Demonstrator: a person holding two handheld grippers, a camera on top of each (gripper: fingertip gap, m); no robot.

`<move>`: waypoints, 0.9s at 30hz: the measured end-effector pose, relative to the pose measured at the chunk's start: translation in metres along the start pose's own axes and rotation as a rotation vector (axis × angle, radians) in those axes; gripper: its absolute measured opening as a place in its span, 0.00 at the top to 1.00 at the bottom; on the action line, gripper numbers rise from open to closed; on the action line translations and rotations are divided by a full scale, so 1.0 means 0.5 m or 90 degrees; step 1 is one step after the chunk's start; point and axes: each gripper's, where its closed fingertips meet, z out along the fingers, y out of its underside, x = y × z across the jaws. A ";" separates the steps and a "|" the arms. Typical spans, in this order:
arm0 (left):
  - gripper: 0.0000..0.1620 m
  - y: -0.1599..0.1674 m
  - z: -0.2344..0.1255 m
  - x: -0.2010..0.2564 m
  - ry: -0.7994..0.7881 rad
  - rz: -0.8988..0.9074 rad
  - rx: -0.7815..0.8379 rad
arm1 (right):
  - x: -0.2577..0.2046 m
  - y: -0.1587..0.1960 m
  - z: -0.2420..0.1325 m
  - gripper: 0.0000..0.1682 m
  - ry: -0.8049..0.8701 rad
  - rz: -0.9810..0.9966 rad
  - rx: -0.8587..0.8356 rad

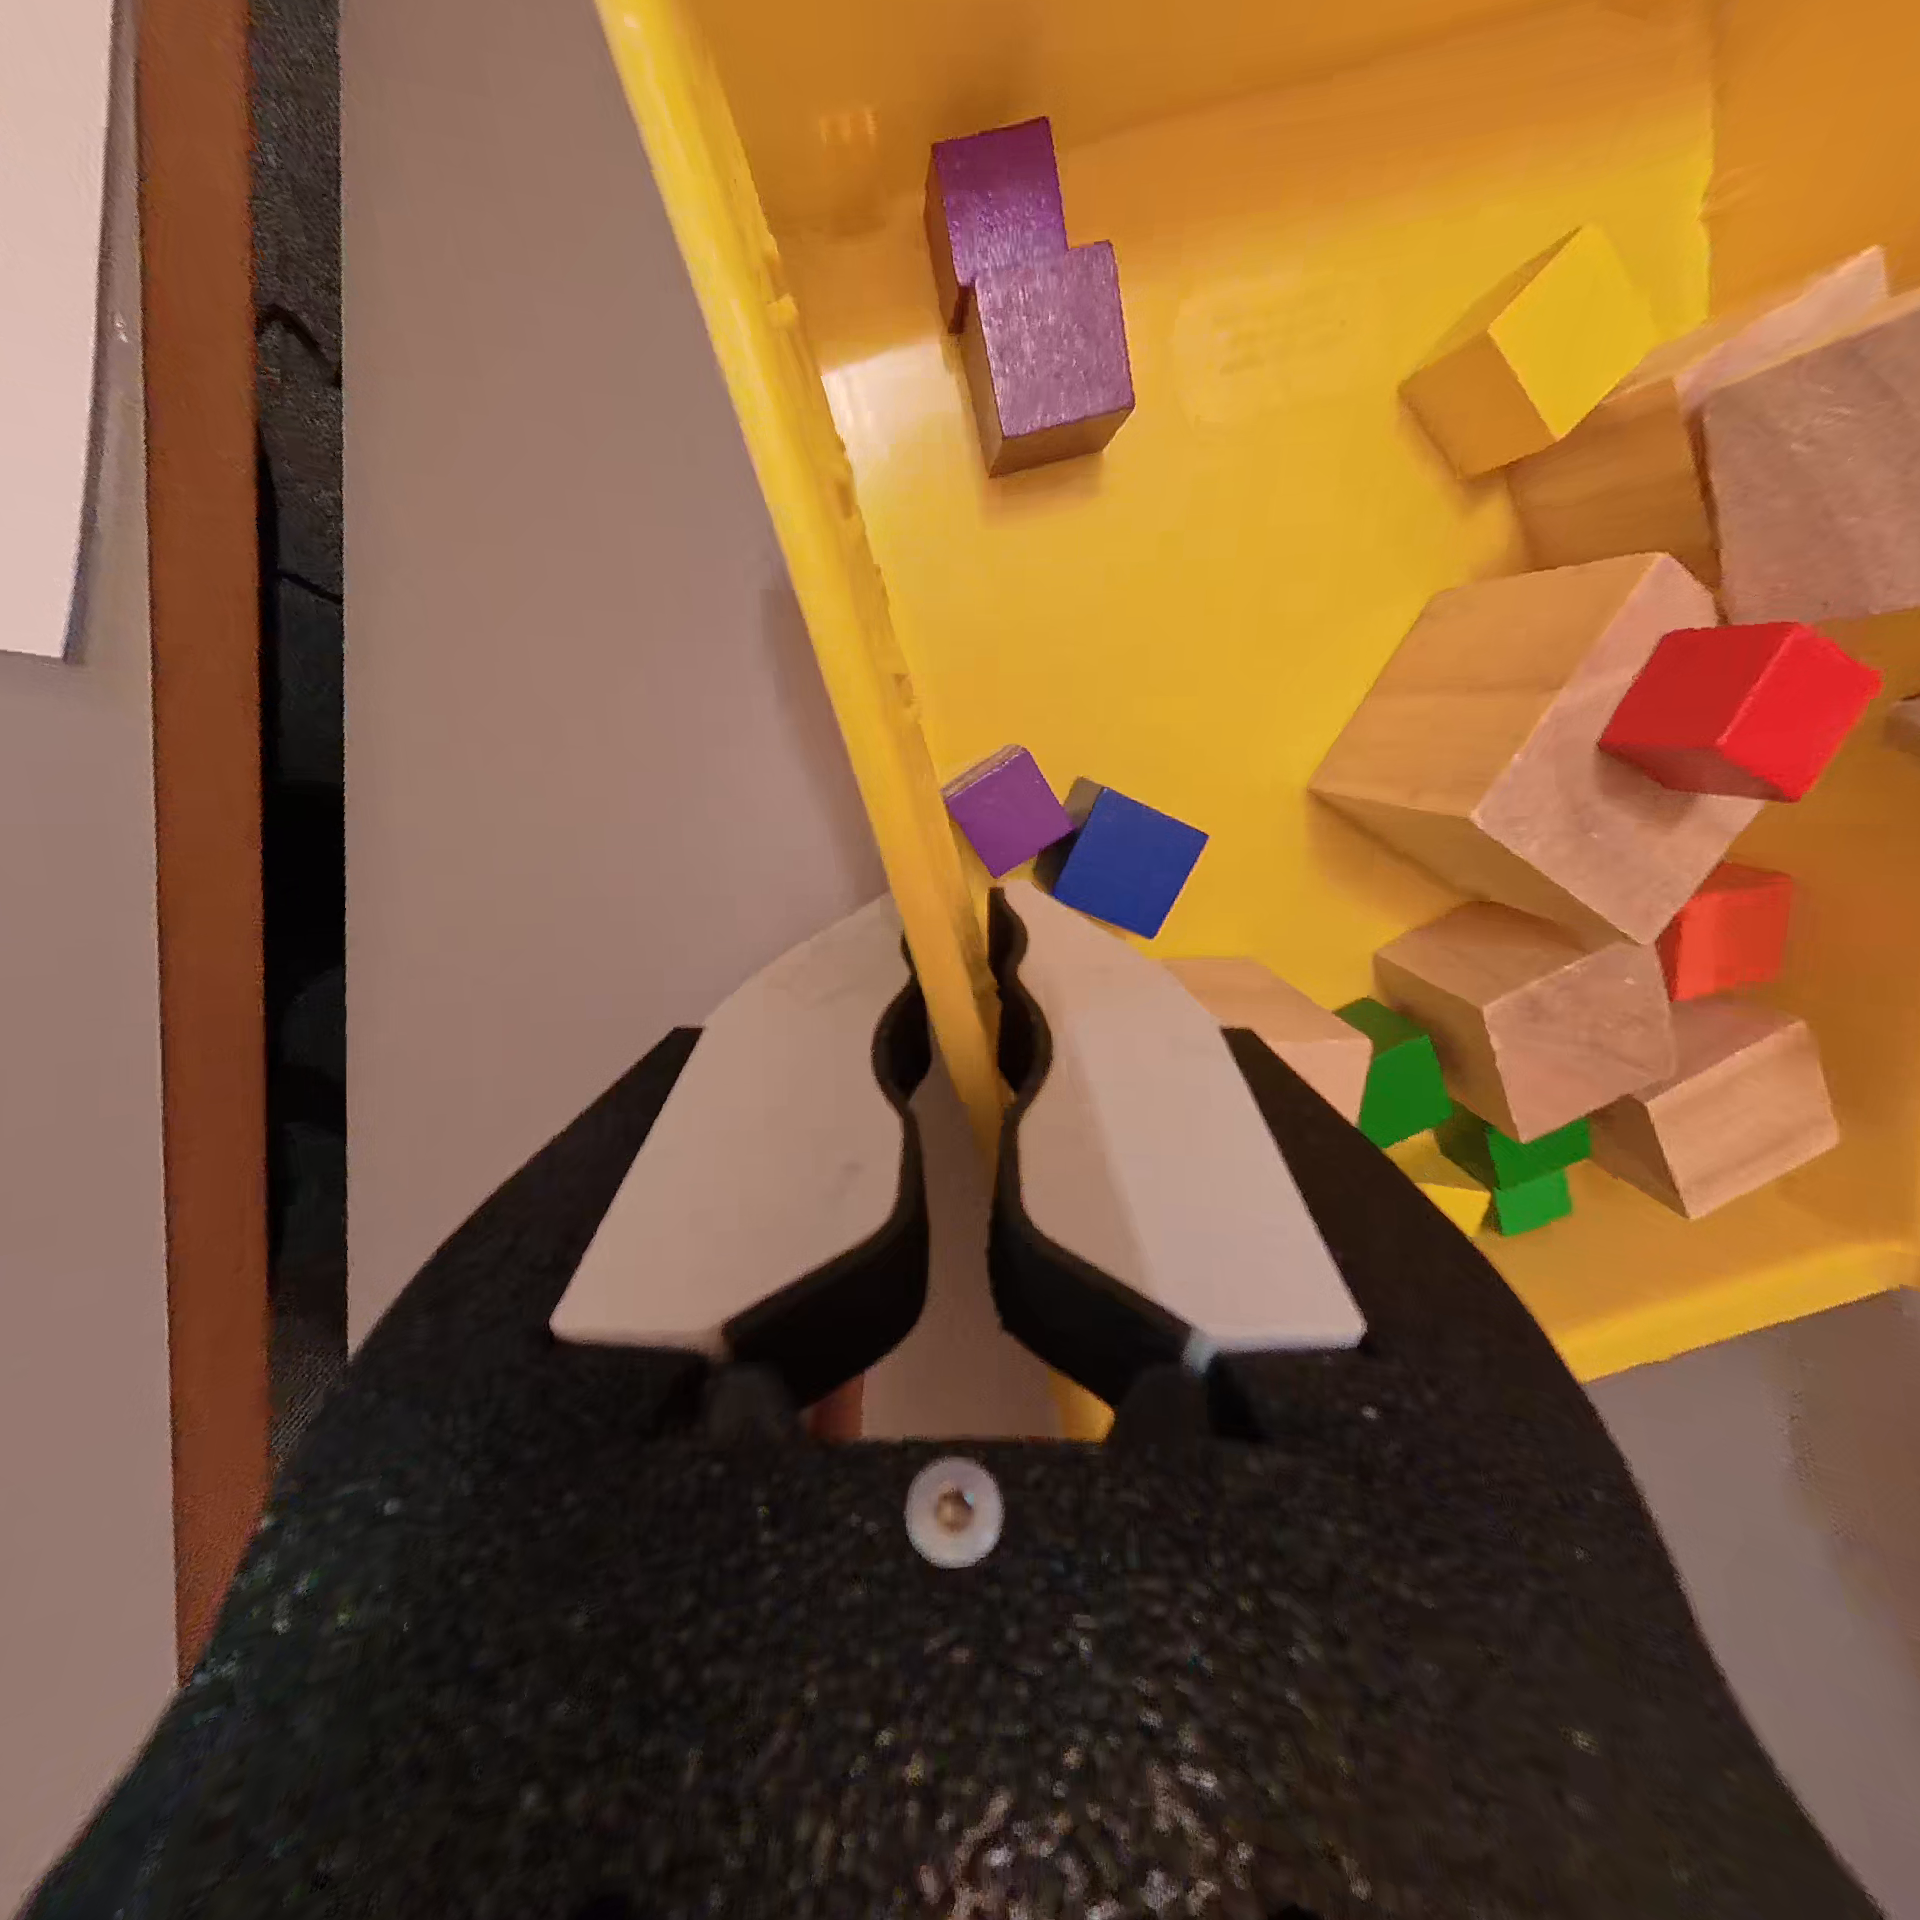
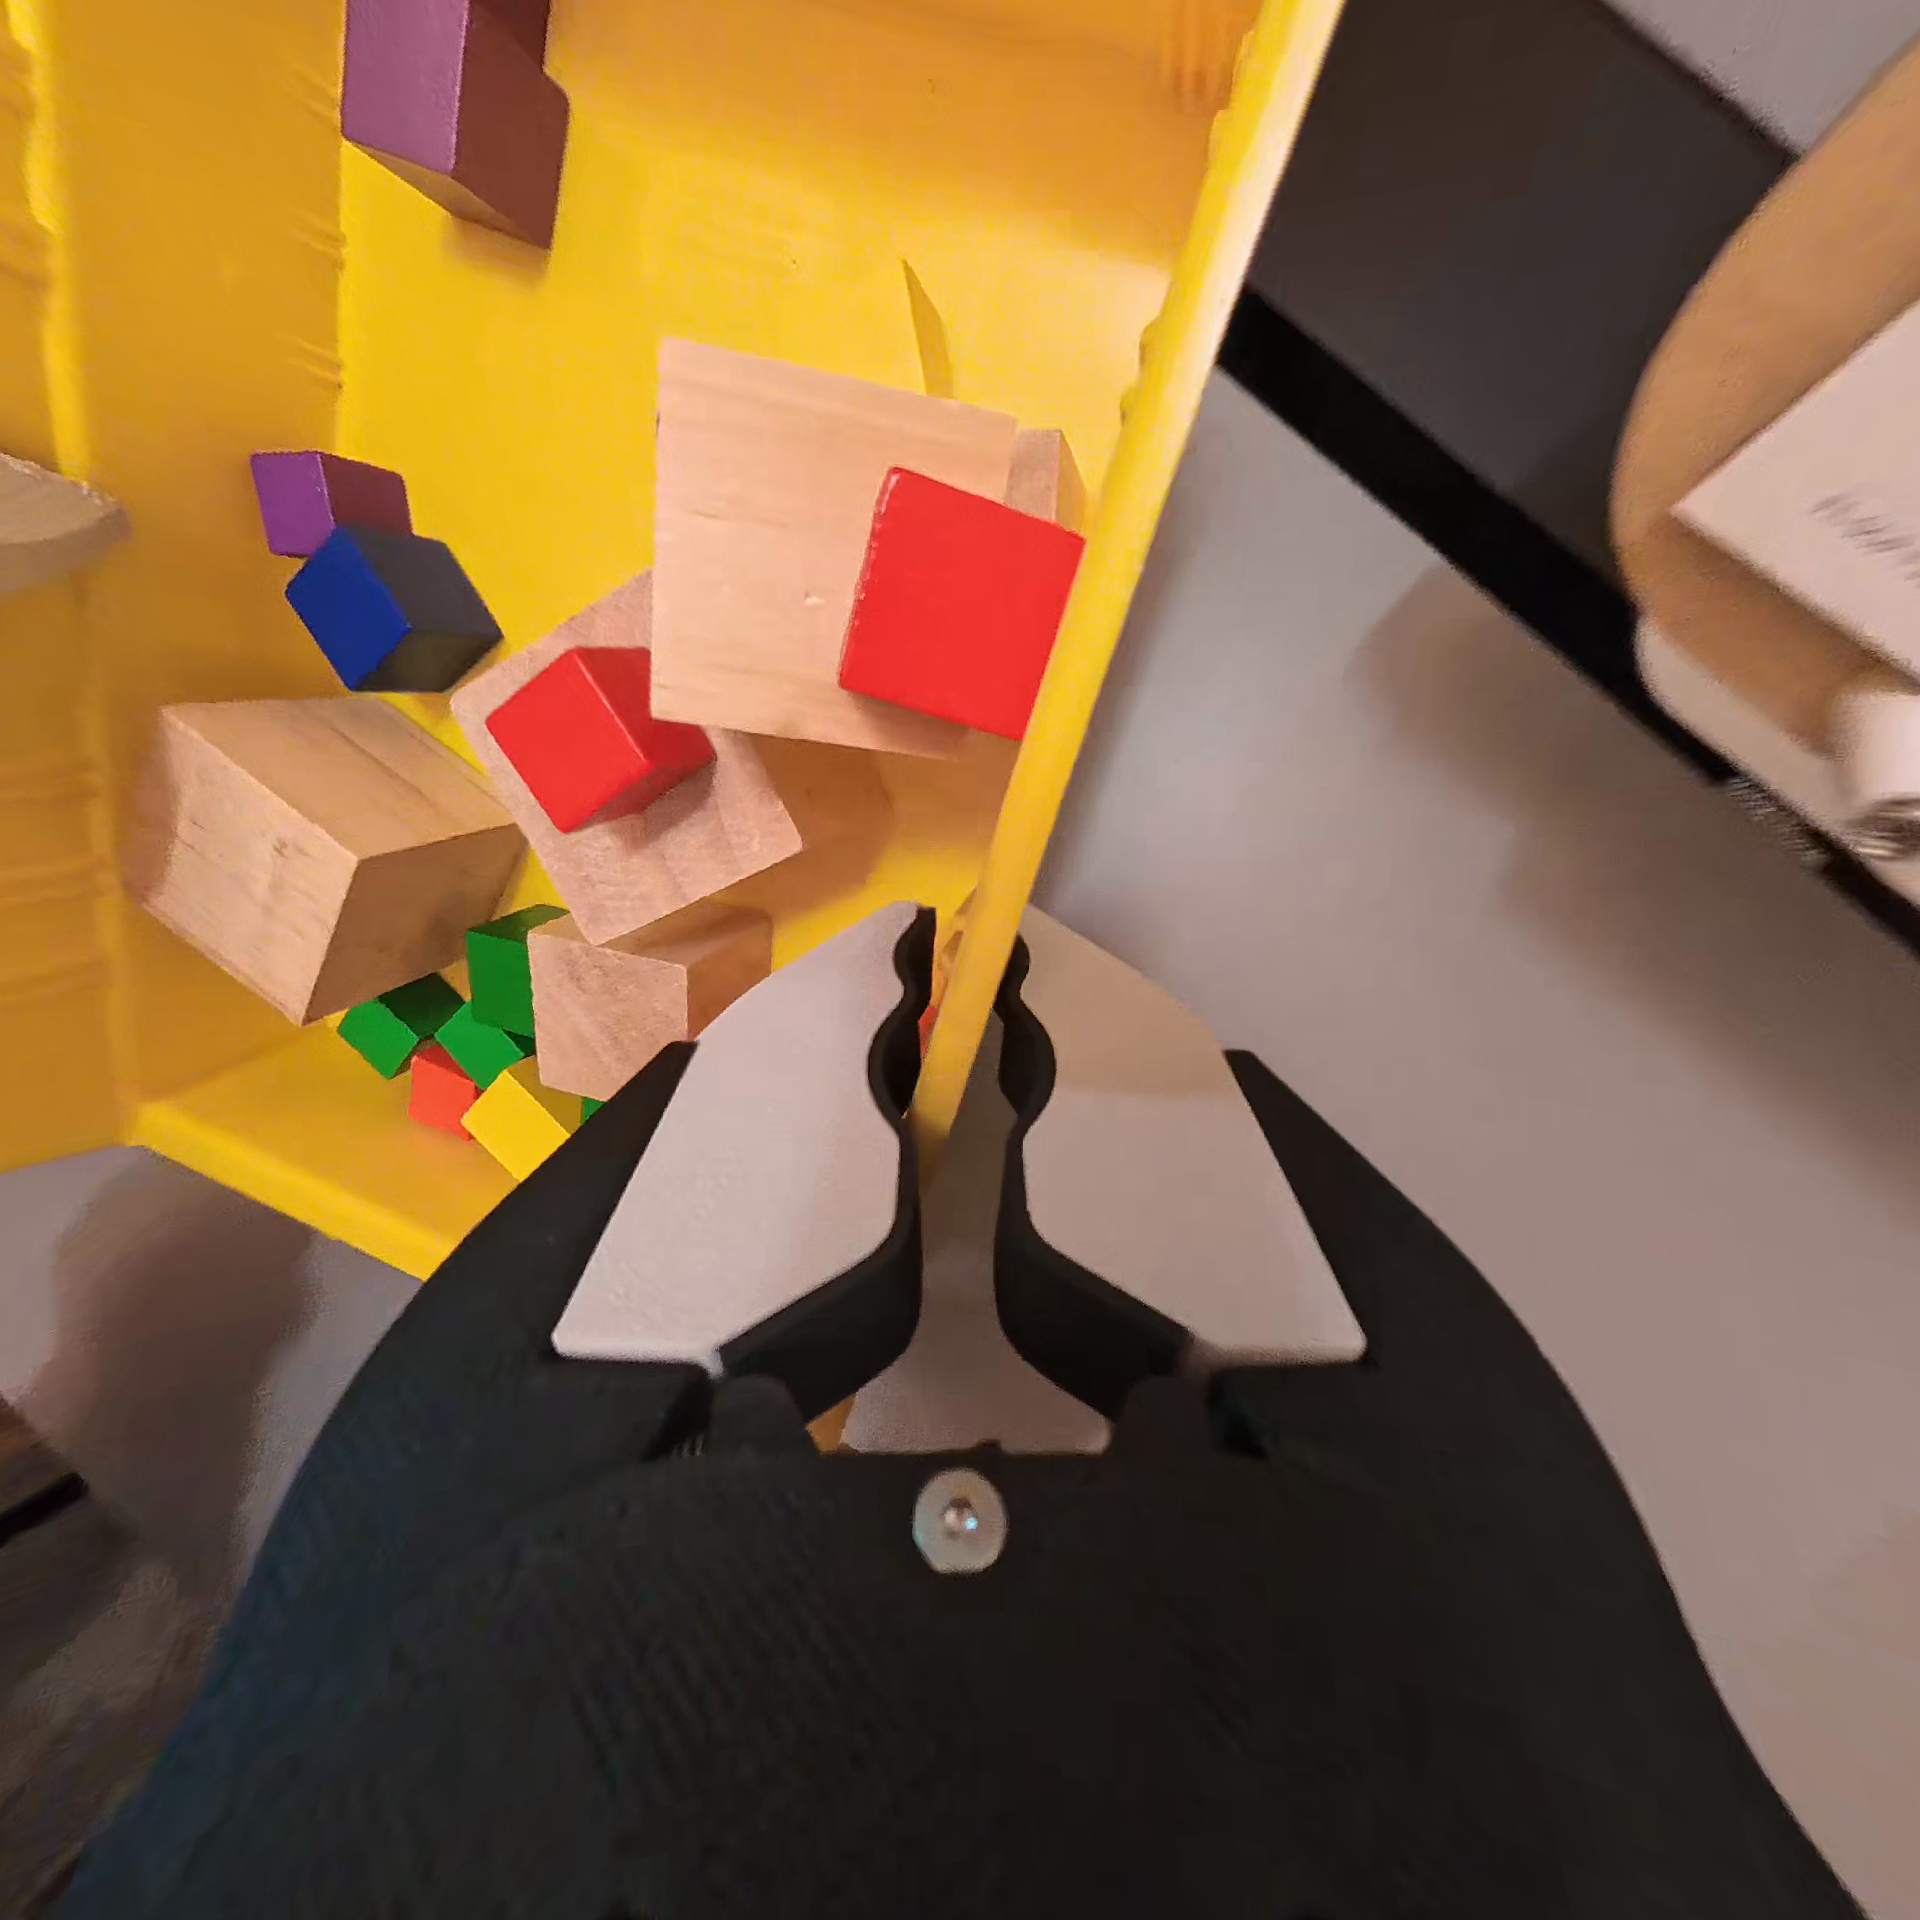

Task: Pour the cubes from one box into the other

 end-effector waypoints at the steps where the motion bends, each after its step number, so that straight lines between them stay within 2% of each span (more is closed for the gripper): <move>1: 0.96 0.002 -0.007 0.012 -0.006 0.003 -0.005 | 0.008 -0.001 -0.017 0.94 0.013 -0.014 0.004; 8: 0.96 -0.008 -0.050 0.141 0.042 0.005 -0.009 | 0.084 0.041 -0.131 0.93 0.016 -0.005 -0.004; 12: 0.95 -0.023 -0.064 0.246 0.062 0.016 0.008 | 0.162 0.080 -0.201 0.94 0.077 -0.008 0.009; 20: 0.95 -0.020 -0.043 0.528 0.149 0.066 -0.045 | 0.363 0.220 -0.350 0.95 0.175 0.047 -0.005; 27: 0.95 -0.033 -0.056 0.800 0.222 0.142 -0.061 | 0.534 0.357 -0.509 0.93 0.233 0.127 0.026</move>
